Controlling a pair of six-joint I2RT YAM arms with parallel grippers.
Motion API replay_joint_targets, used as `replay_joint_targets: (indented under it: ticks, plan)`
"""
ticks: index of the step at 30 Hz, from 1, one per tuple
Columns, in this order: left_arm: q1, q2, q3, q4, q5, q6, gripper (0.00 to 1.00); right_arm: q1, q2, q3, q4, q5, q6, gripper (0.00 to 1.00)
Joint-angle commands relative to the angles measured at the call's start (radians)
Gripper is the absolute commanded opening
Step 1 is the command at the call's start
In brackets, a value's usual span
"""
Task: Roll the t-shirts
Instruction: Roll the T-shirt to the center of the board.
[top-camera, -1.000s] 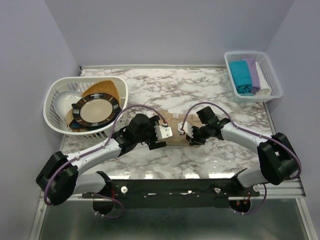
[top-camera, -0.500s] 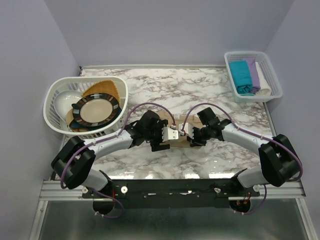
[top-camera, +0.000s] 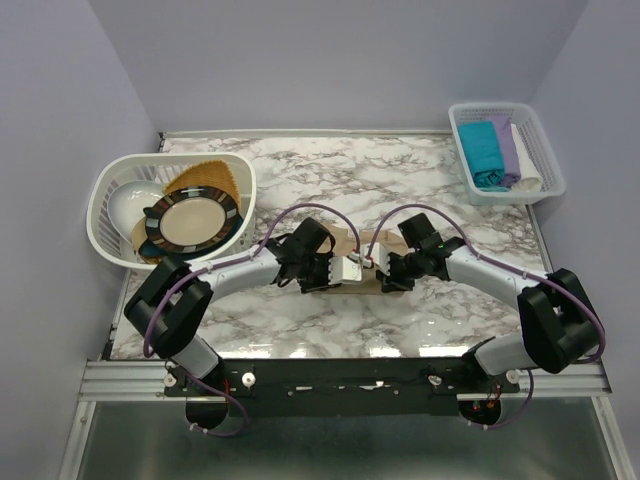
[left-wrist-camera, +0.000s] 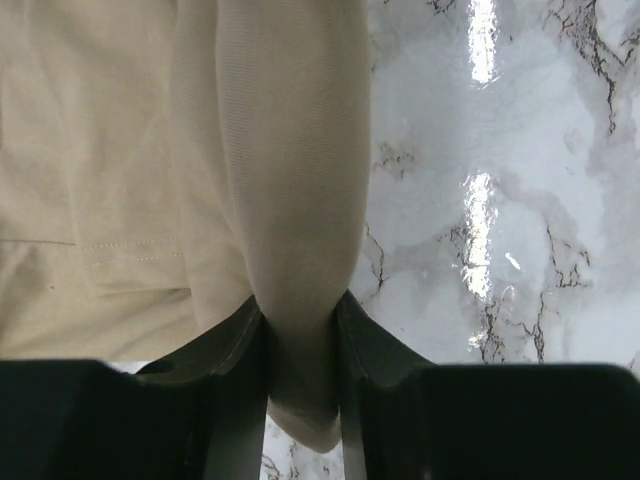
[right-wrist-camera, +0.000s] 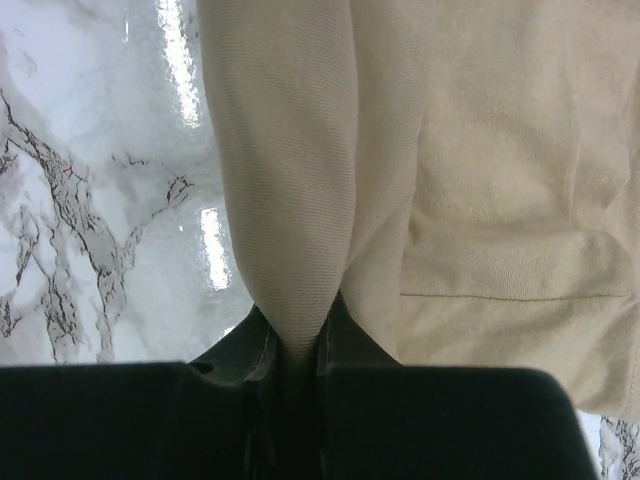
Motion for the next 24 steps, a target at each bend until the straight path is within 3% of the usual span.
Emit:
replay_joint_targets:
  ticks: [1, 4, 8, 14, 20, 24]
  plan:
    - [0.009, 0.018, 0.017, -0.100, 0.032, -0.009, 0.28, -0.011, -0.001, 0.006, -0.026, -0.031, -0.008, 0.08]
    - [0.036, 0.003, 0.040, -0.165, 0.141, -0.023, 0.18, -0.014, 0.005, 0.025, -0.071, -0.049, -0.019, 0.08]
    - [0.076, 0.008, 0.137, -0.384, 0.314, -0.014, 0.01, -0.039, 0.020, 0.069, -0.195, -0.103, -0.026, 0.08]
    - [0.148, 0.090, 0.272, -0.696, 0.503, 0.085, 0.00, -0.096, 0.085, 0.124, -0.471, -0.203, -0.150, 0.04]
    - [0.177, 0.204, 0.349, -0.830, 0.534, 0.162, 0.00, -0.117, 0.201, 0.247, -0.666, -0.255, -0.252, 0.04]
    - [0.200, 0.278, 0.386, -0.880, 0.543, 0.210, 0.00, -0.117, 0.391, 0.382, -0.816, -0.307, -0.286, 0.04]
